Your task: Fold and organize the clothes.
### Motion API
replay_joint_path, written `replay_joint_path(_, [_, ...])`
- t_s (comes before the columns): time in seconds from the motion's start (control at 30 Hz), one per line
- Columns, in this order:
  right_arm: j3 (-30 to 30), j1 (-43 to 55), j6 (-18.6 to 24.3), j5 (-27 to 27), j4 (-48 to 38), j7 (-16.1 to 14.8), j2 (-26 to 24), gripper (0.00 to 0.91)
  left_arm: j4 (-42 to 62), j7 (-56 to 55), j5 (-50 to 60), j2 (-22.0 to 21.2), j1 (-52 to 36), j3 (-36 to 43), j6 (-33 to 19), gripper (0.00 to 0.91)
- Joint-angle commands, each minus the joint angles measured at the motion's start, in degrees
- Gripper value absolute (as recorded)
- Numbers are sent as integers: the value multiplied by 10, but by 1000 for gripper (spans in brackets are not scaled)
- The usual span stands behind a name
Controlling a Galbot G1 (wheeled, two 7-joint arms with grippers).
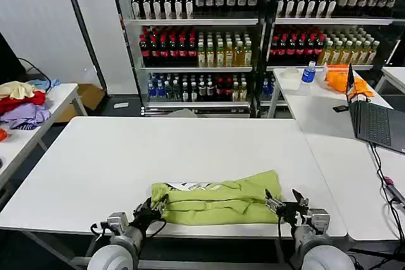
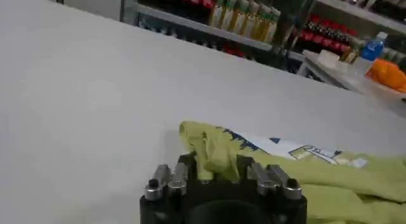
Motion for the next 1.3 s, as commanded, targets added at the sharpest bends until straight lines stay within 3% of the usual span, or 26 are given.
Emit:
replay_joint_path(0.03, [7,-8,0,5,4,0,1,907,-25,4,-47,-15,28,-39,-8,30])
replay_joint_path(0.2, [7,-7,0,6,6,0,1,907,-32,5,-87,16,21,-110,-7,30])
replay_joint_path(0.53, [10,5,0,17,5,3,-8,907,45,29,-175,134,9,-302,7,30])
replay_joint_path(0.73, [14,3,0,22,9,3,-14,907,81,38,-225,176,-2,-359,20,30])
replay_joint_path(0.87, [15,3,0,22,10,3,-15,907,21,25,-292,159,5,-348,30,30])
replay_joint_path(1.03, [11,3,0,21,7,3,-15,907,-88,16,-370,113,-4,-264,21,30])
replay_joint_path(1.3, [4,4,0,19,1,4,-16,907,-100,11,-396,64,-57,-134,5,30])
